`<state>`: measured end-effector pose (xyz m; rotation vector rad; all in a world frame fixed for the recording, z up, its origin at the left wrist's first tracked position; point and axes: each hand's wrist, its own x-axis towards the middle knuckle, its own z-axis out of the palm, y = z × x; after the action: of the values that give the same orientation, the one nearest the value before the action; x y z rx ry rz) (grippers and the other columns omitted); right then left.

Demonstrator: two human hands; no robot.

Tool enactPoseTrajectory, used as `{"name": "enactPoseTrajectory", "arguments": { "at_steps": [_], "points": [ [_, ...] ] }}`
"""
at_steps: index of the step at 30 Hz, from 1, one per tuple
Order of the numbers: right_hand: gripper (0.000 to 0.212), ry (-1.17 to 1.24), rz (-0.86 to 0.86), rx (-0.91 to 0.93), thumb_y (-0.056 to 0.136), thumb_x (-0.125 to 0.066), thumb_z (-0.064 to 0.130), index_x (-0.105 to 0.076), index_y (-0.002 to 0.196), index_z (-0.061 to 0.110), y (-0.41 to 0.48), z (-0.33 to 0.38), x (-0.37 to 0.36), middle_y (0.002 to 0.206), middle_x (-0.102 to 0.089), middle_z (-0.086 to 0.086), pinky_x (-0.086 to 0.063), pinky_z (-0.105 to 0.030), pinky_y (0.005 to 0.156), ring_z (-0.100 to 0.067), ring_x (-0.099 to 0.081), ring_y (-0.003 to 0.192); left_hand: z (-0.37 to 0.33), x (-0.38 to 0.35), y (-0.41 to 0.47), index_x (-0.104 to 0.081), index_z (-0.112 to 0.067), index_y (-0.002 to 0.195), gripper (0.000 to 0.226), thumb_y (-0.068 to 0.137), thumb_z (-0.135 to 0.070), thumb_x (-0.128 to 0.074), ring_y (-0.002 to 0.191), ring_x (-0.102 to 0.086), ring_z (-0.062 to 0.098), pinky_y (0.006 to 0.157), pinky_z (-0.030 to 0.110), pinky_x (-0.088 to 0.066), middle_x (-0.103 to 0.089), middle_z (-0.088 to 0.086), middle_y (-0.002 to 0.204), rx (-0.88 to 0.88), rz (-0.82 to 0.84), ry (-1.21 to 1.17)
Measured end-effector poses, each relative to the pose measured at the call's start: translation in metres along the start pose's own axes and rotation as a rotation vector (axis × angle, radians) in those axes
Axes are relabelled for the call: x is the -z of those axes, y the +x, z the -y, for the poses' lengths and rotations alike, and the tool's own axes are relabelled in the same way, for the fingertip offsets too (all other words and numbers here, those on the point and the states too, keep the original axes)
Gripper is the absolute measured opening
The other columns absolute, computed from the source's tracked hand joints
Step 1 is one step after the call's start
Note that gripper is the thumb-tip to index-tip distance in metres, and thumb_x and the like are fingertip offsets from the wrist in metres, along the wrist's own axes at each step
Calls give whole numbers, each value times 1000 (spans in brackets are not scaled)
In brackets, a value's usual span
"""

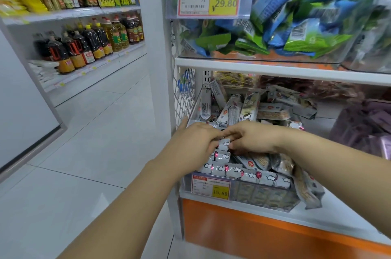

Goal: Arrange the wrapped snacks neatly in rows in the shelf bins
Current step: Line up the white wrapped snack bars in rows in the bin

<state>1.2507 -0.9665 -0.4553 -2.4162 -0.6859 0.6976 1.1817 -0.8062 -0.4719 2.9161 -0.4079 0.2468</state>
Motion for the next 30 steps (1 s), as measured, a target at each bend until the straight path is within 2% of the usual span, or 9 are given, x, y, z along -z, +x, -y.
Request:
{"name": "enactPoseTrajectory", "arguments": {
  "at_steps": [2,5,7,10,16,20,24,28,30],
  "points": [
    [31,-123,-31,40,93,-54,11,-61,120,25,-6,1,3,109,-67,-9,-46,-40,93,-26,-61,101,-4,-1,8,-55,-37,126,30,100,-33,-41,126,-44,11,115,49,3,-62,-12,119,15,36,45],
    [35,-101,-36,75,94,-52,6,-57,125,20,-16,0,10,122,-63,1,-42,-34,104,-13,-57,113,-3,-5,15,-56,-39,125,30,99,-37,-41,126,-46,13,114,50,5,-62,-11,123,35,56,108],
    [39,-37,-47,63,93,-53,7,-52,130,20,-23,-3,15,123,-59,3,-41,-32,105,-10,-54,117,-2,-6,18,-58,-39,120,27,98,-38,-43,120,-50,12,115,48,4,-65,-12,117,56,35,105],
    [40,-15,-117,66,93,-55,13,-50,131,27,-31,-7,22,120,-59,3,-44,-31,102,-8,-57,111,-3,-8,22,-60,-36,110,20,95,-41,-49,113,-54,11,115,46,1,-67,-12,107,73,-3,112],
    [52,-164,-228,73,95,-53,18,-35,142,29,-26,-9,19,112,-60,5,-48,-26,86,-12,-60,100,-2,-11,24,-61,-33,102,13,94,-37,-52,105,-57,10,115,41,-3,-68,-12,99,84,-55,104],
    [66,-260,-318,87,90,-62,20,-27,146,29,-15,-9,14,110,-65,-5,-47,-26,81,-18,-61,93,0,-12,22,-61,-33,102,12,94,-36,-52,105,-56,9,116,38,-3,-67,-13,98,76,-82,65],
    [51,-312,-348,148,84,-69,26,-49,130,23,-2,-7,10,119,-61,-2,-42,-25,83,-17,-56,97,1,-13,21,-60,-34,102,12,94,-36,-51,107,-55,10,115,38,-3,-67,-13,101,71,-82,80],
    [35,-288,-421,163,81,-72,28,-55,110,17,4,-9,10,96,-60,1,-37,-24,67,-16,-55,85,2,-13,20,-60,-34,101,11,94,-36,-51,107,-55,8,115,37,-3,-66,-14,100,64,-92,87],
    [31,-189,-505,186,83,-70,29,-55,107,16,2,-9,13,91,-60,3,-38,-16,61,-13,-55,81,3,-14,20,-60,-34,101,11,94,-35,-51,106,-55,8,115,36,-2,-66,-14,100,59,-98,88]
  ]
}}
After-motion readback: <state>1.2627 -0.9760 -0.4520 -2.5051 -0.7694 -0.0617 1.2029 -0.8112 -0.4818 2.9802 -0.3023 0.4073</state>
